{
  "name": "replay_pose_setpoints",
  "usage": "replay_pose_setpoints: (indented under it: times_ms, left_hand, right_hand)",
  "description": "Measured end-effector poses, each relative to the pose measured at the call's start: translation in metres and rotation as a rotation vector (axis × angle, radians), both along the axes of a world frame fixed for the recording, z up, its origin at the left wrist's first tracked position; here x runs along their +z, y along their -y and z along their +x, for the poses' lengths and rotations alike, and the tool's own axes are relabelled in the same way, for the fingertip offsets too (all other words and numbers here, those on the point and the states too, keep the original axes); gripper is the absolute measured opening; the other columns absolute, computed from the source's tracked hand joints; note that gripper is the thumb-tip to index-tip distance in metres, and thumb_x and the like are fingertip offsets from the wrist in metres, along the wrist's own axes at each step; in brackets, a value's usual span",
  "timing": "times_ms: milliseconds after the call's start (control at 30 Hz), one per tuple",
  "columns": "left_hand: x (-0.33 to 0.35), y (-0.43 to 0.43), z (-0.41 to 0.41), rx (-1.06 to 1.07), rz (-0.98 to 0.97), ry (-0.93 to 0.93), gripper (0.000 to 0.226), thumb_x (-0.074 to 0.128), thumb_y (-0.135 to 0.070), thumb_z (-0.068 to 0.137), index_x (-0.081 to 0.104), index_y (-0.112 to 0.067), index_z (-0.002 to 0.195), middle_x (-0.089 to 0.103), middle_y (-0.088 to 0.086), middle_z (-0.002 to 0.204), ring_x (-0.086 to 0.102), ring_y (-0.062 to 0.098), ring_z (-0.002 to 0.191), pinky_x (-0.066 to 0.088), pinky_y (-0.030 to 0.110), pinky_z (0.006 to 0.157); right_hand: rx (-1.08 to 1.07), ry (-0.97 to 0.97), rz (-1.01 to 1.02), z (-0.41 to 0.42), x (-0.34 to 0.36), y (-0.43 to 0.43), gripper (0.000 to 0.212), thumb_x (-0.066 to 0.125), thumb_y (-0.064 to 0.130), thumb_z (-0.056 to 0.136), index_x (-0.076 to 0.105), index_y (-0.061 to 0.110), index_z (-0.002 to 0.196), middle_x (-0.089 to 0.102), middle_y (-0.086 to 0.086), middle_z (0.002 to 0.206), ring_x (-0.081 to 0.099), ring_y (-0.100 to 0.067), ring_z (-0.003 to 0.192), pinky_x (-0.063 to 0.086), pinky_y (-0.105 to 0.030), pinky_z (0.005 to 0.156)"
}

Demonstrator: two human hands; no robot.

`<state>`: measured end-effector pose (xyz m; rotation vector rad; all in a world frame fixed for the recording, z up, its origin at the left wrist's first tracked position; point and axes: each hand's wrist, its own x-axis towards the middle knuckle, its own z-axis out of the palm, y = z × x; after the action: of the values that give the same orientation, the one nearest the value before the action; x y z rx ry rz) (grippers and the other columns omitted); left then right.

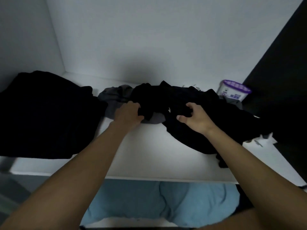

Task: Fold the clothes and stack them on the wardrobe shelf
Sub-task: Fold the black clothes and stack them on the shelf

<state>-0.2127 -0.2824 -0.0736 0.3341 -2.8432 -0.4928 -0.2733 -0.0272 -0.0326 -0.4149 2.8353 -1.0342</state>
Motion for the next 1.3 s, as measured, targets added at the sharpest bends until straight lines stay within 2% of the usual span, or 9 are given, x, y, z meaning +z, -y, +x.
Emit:
replay_pose_setpoints:
  times_ms: [200, 333, 500, 633, 767, 833, 1000, 1133, 1300]
  left_hand:
    - [0.002, -0.004, 0.010, -0.034, 0.147, -0.223, 0.026, 0.054, -0.028, 0.098, 0.071, -0.011, 0.107, 0.063, 0.009, 0.114, 0.059, 0.031, 0.106, 0.048, 0.040, 0.084]
    - [0.009, -0.010, 0.026, -0.114, 0.440, -0.411, 0.028, 0.054, -0.022, 0.100, 0.069, -0.004, 0.115, 0.066, 0.008, 0.117, 0.060, 0.025, 0.109, 0.047, 0.037, 0.095]
    - [0.037, -0.019, 0.052, -0.308, 0.636, -0.508, 0.028, 0.053, -0.020, 0.098, 0.053, -0.018, 0.070, 0.051, -0.020, 0.059, 0.047, -0.003, 0.058, 0.035, 0.013, 0.057]
    - [0.048, -0.022, 0.063, -0.430, 0.474, -0.229, 0.038, 0.054, -0.021, 0.098, 0.048, -0.020, 0.061, 0.048, -0.018, 0.052, 0.044, -0.003, 0.049, 0.031, 0.013, 0.051]
    - [0.033, -0.029, 0.065, -0.374, 0.351, 0.166, 0.041, 0.060, -0.026, 0.095, 0.049, -0.013, 0.058, 0.043, -0.014, 0.043, 0.040, -0.001, 0.037, 0.030, 0.015, 0.044]
    - [0.026, -0.037, 0.065, -0.286, 0.372, 0.253, 0.041, 0.063, -0.035, 0.093, 0.053, -0.012, 0.060, 0.043, -0.016, 0.041, 0.042, 0.001, 0.038, 0.032, 0.019, 0.045]
    - [0.036, -0.066, 0.065, -0.120, 0.928, 0.253, 0.081, 0.056, -0.085, 0.069, 0.071, -0.014, 0.106, 0.077, 0.000, 0.088, 0.073, 0.018, 0.087, 0.057, 0.031, 0.078]
    - [0.054, -0.097, 0.058, -0.284, 1.545, 0.190, 0.050, 0.058, -0.064, 0.087, 0.068, -0.019, 0.108, 0.075, 0.000, 0.093, 0.072, 0.018, 0.078, 0.058, 0.027, 0.063]
    - [0.054, -0.142, 0.058, -0.115, 1.501, 0.103, 0.017, 0.052, -0.016, 0.099, 0.065, -0.007, 0.106, 0.068, 0.006, 0.089, 0.067, 0.016, 0.072, 0.054, 0.024, 0.058]
  right_hand:
    - [-0.087, -0.070, 0.203, 0.007, -0.020, 0.002, 0.092, 0.076, 0.045, 0.081, 0.023, 0.026, 0.153, 0.012, -0.001, 0.156, 0.046, -0.029, 0.129, 0.044, -0.040, 0.104]
    - [-0.168, -0.249, 0.314, 0.004, -0.024, 0.002, 0.047, 0.070, 0.039, 0.087, 0.050, 0.026, 0.127, 0.031, -0.001, 0.142, 0.060, -0.032, 0.104, 0.043, -0.036, 0.079]
    - [-0.201, -0.288, 0.283, 0.000, -0.030, -0.001, 0.007, 0.063, 0.030, 0.094, 0.063, 0.023, 0.091, 0.039, 0.001, 0.134, 0.053, -0.024, 0.082, 0.037, -0.032, 0.074]
    - [-0.217, -0.270, -0.025, -0.001, -0.024, -0.005, 0.023, 0.059, 0.011, 0.092, 0.061, 0.026, 0.075, 0.054, 0.000, 0.123, 0.059, -0.020, 0.087, 0.043, -0.028, 0.081]
    - [-0.179, -0.277, -0.379, 0.012, -0.002, -0.019, 0.022, 0.059, 0.000, 0.091, 0.064, 0.017, 0.078, 0.062, -0.009, 0.113, 0.058, -0.015, 0.098, 0.034, 0.003, 0.076]
    - [-0.129, -0.277, -0.520, 0.023, 0.014, -0.026, 0.019, 0.058, 0.002, 0.093, 0.065, 0.016, 0.083, 0.064, -0.007, 0.108, 0.058, -0.013, 0.094, 0.038, -0.004, 0.081]
    - [0.118, 0.106, -1.078, 0.076, 0.056, -0.040, 0.024, 0.050, 0.004, 0.098, 0.059, 0.015, 0.079, 0.058, 0.001, 0.074, 0.055, -0.011, 0.069, 0.047, -0.023, 0.069]
    - [0.365, 0.159, -0.631, 0.129, 0.028, -0.050, 0.017, 0.051, 0.007, 0.100, 0.063, 0.015, 0.089, 0.062, 0.010, 0.074, 0.055, -0.001, 0.069, 0.044, -0.014, 0.068]
    - [0.467, 0.102, -0.247, 0.150, -0.005, -0.080, 0.014, 0.056, 0.017, 0.100, 0.063, 0.023, 0.090, 0.060, 0.011, 0.080, 0.054, -0.001, 0.074, 0.044, -0.022, 0.074]
